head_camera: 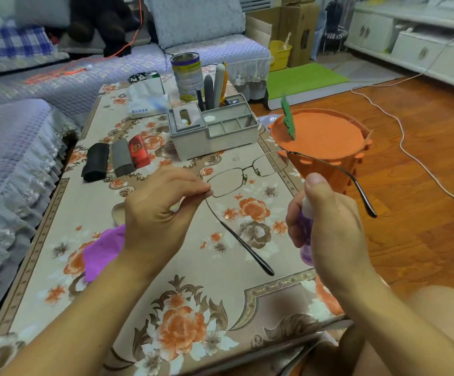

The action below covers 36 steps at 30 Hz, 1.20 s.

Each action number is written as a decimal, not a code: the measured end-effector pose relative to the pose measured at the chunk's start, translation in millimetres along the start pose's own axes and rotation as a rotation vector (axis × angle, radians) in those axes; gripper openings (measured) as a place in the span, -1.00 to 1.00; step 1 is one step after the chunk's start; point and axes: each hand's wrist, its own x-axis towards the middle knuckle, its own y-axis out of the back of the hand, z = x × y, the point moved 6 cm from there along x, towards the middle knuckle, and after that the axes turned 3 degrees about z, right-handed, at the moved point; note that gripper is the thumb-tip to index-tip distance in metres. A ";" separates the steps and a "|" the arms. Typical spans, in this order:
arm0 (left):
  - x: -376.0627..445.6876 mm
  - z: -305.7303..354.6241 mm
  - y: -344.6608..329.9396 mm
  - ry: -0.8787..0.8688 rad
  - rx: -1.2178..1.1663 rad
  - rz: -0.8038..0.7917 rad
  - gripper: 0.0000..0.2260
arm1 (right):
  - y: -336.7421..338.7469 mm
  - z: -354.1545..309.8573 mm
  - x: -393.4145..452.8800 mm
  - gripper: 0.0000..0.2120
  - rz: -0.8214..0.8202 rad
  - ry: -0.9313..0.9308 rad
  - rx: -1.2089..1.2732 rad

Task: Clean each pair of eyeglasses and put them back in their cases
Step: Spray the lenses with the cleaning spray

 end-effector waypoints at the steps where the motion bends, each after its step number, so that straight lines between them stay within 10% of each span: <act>1: 0.2 1.1 -0.3 -0.005 -0.002 0.001 -0.89 | 0.7 0.0 0.7 -0.35 0.008 0.007 -0.013; 14: -0.5 -4.2 0.0 0.093 -0.028 0.013 -0.89 | 7.7 6.8 0.7 -0.33 0.087 0.031 0.012; 19: 1.6 -16.7 -1.9 0.759 -0.229 0.039 -0.91 | 5.4 7.3 1.0 -0.32 0.073 0.044 -0.013; 24: -4.2 -23.2 -25.0 1.470 -1.023 0.058 -0.92 | -4.6 4.4 -5.1 -0.36 -0.012 0.087 0.062; 36: -19.0 -13.0 -40.9 1.753 -1.242 -0.044 -0.92 | -22.4 0.7 -20.2 -0.43 -0.081 0.182 -0.007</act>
